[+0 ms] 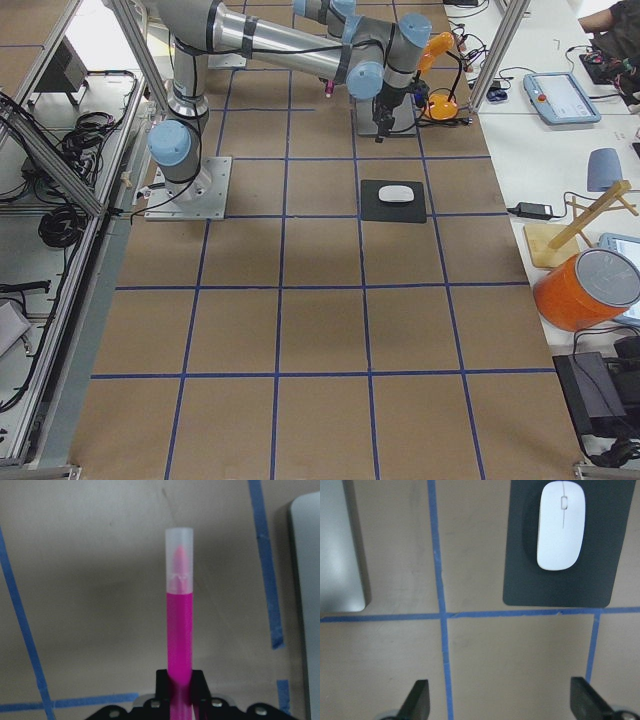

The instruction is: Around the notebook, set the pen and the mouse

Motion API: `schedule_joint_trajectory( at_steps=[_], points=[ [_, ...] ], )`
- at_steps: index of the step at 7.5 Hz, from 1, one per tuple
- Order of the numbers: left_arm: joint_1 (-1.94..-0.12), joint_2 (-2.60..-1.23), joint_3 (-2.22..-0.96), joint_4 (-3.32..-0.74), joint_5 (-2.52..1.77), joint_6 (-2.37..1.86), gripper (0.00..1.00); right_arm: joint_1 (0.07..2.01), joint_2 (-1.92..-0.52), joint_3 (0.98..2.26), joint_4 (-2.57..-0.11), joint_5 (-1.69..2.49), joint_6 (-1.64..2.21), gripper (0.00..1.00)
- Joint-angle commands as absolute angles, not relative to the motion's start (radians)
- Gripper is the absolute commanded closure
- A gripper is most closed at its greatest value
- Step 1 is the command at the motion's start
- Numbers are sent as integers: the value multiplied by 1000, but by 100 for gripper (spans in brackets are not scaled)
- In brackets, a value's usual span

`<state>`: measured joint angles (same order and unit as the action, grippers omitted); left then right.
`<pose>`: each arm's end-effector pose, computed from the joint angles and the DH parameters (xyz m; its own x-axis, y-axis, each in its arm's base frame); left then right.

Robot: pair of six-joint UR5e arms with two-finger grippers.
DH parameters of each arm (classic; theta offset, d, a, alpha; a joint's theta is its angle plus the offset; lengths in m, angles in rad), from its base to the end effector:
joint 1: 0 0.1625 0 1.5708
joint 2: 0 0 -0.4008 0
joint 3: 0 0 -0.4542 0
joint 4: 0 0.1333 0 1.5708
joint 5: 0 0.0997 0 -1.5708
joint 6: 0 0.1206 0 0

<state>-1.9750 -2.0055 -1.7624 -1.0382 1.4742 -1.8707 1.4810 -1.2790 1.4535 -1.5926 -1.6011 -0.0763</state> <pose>-0.3790 -0.5175 0.1310 -0.1027 -0.9877 -0.1178 -0.9934 0.0956 0.0641 0.0715 -0.6518 0.3332 -0.9998 0.0098 0.0183 0.0125 0.9880 0.1539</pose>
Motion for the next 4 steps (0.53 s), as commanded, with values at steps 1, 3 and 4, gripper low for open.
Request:
schedule_joint_trajectory(
  at_steps=[1,3,4],
  points=[
    [-2016,-2072,-1750,-1014,1463,-1910,100,1543,-1391,1471,-1543,-1586,-51,0],
    [-2016,-2083,-1764,-1014,1459,-1895,100,1575,-1442,1462,-1490,-1603,18,0],
    [-2016,-2085,-1764,-1012,1468,-1898,1,1585,-1443,1421,-1455,-1633,18,0]
  ],
)
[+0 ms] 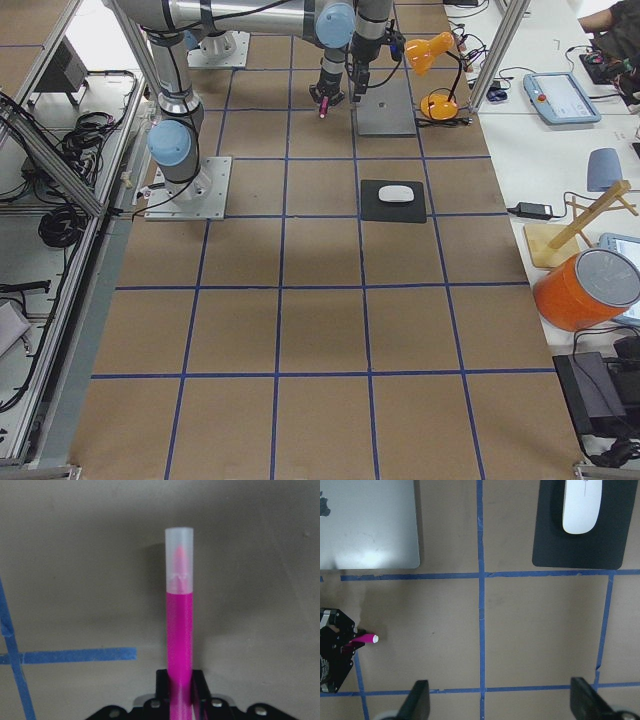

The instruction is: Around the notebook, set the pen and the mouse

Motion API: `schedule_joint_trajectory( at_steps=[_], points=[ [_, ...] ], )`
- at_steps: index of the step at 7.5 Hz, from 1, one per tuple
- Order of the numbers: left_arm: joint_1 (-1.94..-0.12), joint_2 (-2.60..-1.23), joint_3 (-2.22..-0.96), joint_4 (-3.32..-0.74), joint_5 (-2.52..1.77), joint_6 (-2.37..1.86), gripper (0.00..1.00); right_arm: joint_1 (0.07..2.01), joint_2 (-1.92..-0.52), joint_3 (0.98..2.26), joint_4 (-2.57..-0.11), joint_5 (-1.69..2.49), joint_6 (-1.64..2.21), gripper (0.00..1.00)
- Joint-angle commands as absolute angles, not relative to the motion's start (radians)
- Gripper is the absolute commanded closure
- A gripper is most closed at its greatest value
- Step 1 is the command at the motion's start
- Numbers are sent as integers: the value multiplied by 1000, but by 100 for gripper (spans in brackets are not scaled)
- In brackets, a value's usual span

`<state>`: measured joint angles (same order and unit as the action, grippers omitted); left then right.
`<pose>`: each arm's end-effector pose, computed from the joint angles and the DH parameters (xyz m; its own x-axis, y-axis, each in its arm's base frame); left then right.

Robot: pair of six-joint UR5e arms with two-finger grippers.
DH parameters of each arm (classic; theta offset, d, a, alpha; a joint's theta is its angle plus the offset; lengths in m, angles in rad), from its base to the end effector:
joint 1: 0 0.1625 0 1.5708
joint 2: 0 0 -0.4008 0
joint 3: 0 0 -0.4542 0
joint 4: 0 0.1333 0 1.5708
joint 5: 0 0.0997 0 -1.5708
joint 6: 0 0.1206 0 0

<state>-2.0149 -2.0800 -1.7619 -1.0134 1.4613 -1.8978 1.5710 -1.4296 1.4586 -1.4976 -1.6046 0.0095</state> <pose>-0.4005 -0.5008 0.0869 -0.1123 -0.9791 -0.1696 -0.9930 0.1040 0.0567 0.1293 -0.5973 0.4161 -0.9994 0.0058 0.0346 0.0093 0.9948 0.1017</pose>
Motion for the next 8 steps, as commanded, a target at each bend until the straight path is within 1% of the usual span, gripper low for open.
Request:
schedule_joint_trajectory(
  at_steps=[1,2,3,5,6,7,8],
  points=[
    [-2013,-2065,-1761,-1006,1459,-1893,0,1585,-1424,1396,-1453,-1635,31,0],
    [-2007,-2047,-1758,-1014,1459,-1882,0,1588,-1422,1396,-1457,-1625,29,0],
    [-1981,-2034,-1743,-1029,1457,-1750,0,1612,-1420,1397,-1459,-1621,9,0],
    [-1935,-1930,-1717,-1179,1457,-1229,0,1641,-1413,1404,-1529,-1635,3,0],
    [-1910,-1871,-1689,-1280,1468,-972,4,1640,-1413,1404,-1525,-1631,2,0],
    [-1858,-1811,-1678,-1320,1468,-743,7,1640,-1413,1407,-1517,-1625,5,0],
    [-1805,-1751,-1677,-1348,1470,-594,6,1640,-1414,1408,-1517,-1621,6,0]
  ],
)
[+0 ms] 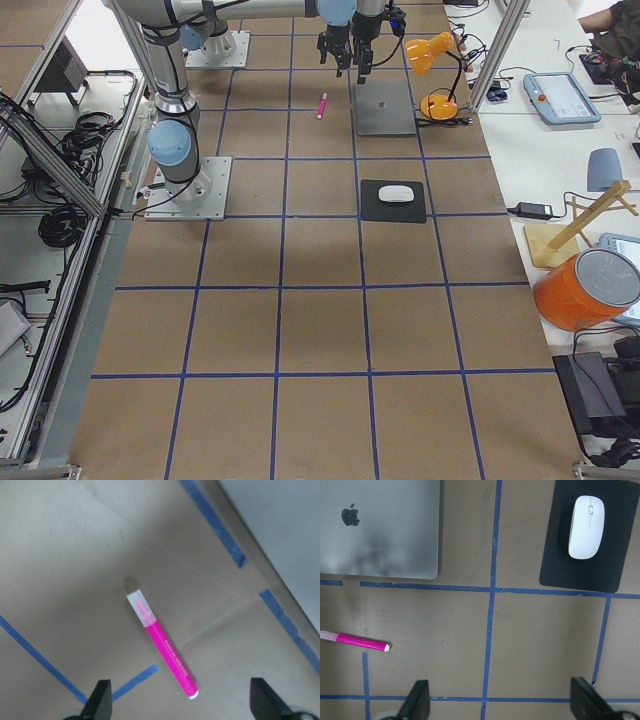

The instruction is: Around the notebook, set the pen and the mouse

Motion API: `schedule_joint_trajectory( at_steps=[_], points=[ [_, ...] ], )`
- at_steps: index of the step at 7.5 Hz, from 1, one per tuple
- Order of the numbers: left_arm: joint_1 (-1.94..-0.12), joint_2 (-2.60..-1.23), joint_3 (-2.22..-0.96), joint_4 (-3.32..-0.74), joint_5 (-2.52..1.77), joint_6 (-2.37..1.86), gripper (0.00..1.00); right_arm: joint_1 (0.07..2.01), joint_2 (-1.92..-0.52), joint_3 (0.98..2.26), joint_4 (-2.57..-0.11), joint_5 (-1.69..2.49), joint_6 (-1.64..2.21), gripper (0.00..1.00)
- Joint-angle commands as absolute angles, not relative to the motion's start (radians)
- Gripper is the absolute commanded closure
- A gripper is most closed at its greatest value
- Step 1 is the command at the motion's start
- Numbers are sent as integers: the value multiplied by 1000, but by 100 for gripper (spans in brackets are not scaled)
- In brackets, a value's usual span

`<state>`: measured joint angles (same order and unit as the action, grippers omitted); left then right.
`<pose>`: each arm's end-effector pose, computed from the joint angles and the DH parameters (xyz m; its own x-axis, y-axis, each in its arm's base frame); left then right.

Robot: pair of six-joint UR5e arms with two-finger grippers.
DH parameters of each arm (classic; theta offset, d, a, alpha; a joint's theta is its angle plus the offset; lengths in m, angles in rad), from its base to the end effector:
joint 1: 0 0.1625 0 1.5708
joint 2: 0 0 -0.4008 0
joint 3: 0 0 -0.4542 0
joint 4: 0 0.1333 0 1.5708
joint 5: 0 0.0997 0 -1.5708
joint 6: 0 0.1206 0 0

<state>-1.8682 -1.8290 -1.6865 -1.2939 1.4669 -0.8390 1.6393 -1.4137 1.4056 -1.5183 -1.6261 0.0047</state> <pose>-0.3190 -0.5431 0.2551 -0.8544 -0.5196 -0.0031 -0.5148 0.8456 0.1415 0.1682 -0.6010 0.4373 -0.9963 -0.0661 0.0554 -0.0637 0.9970 0.0441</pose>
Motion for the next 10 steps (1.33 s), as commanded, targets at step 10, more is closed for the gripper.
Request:
schedule_joint_trajectory(
  at_steps=[10],
  points=[
    [-1529,-1540,-1588,-1626,1546,-74,0,1626,-1430,1404,-1520,-1621,-28,0]
  ],
)
